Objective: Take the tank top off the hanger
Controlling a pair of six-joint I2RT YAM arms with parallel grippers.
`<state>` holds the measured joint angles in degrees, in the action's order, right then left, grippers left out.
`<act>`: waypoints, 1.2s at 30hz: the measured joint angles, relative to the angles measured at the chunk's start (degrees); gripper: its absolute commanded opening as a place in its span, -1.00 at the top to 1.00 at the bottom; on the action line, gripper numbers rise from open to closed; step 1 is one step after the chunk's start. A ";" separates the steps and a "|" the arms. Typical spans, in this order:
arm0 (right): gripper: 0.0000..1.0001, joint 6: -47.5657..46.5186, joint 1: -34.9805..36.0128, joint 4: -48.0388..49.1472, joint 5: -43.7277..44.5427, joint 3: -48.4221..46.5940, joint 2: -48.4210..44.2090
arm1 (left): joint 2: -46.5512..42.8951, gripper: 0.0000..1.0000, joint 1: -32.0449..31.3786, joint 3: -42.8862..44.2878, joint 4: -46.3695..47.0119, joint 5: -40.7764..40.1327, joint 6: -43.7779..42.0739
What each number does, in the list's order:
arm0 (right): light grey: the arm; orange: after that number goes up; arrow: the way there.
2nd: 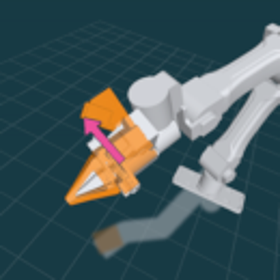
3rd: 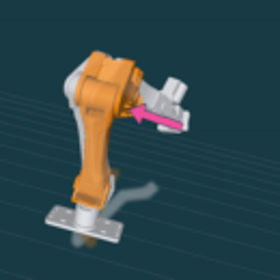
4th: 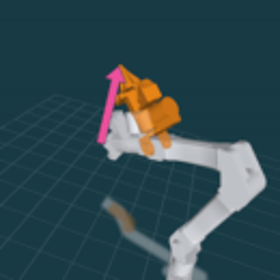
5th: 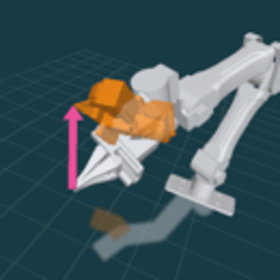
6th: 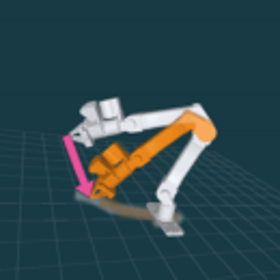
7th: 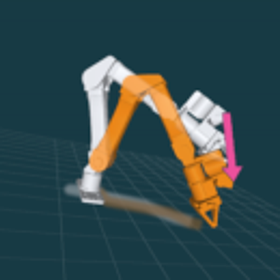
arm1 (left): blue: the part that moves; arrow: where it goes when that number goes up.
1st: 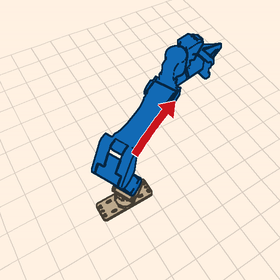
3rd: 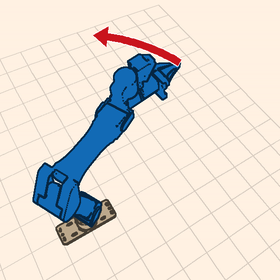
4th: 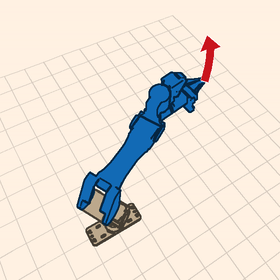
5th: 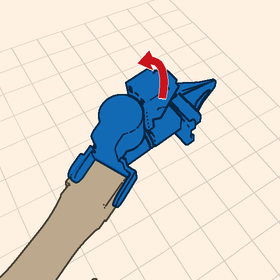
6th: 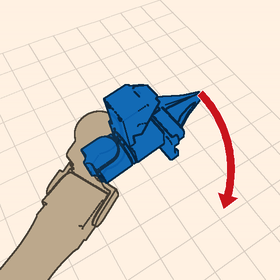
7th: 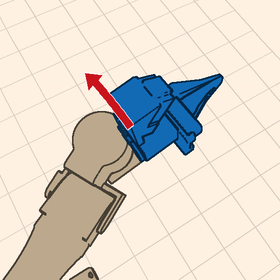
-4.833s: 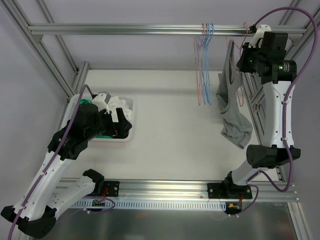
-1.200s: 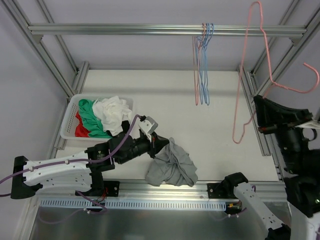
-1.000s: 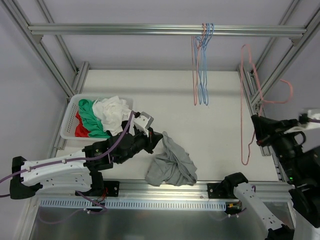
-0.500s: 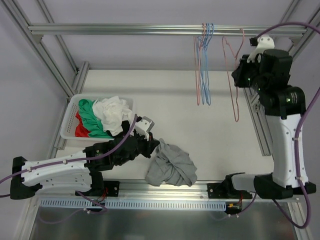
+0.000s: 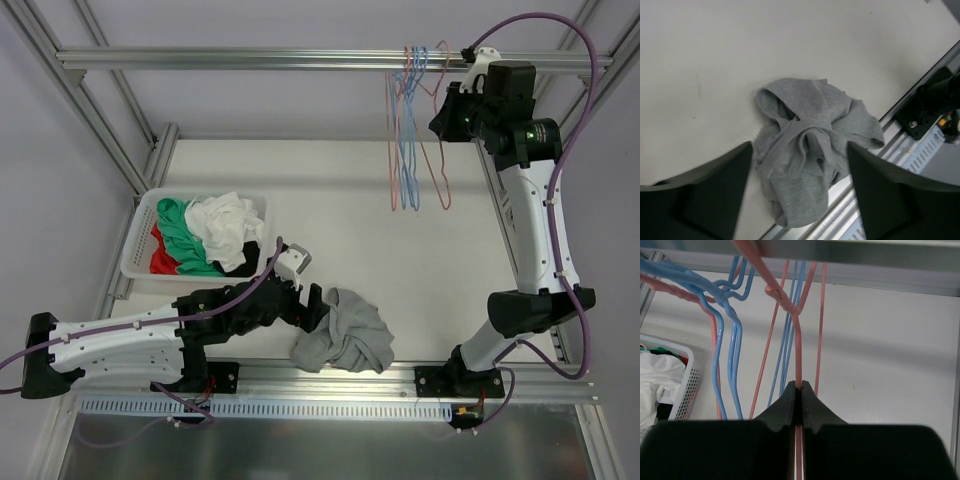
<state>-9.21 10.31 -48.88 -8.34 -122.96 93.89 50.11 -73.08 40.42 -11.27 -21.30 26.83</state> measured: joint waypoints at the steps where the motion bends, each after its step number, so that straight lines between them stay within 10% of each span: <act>1: 0.99 0.17 0.00 -0.13 -0.15 0.50 0.00 | -0.02 -0.97 0.00 -0.07 -0.59 -0.17 0.22; 29: 0.99 4.28 2.14 6.71 -2.97 10.38 -5.05 | 18.75 -0.97 0.00 11.21 -8.31 7.89 0.74; 32: 0.61 4.63 3.13 6.97 -2.27 10.38 -5.05 | 19.69 -0.98 0.00 12.35 -8.33 9.66 0.68; 36: -0.64 5.07 3.91 5.40 0.13 12.09 -5.70 | 20.52 -0.97 0.00 12.83 -8.28 11.23 0.66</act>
<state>-4.14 14.22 -43.48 -8.21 -110.87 88.18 70.63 -73.08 53.25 -19.55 -10.07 27.49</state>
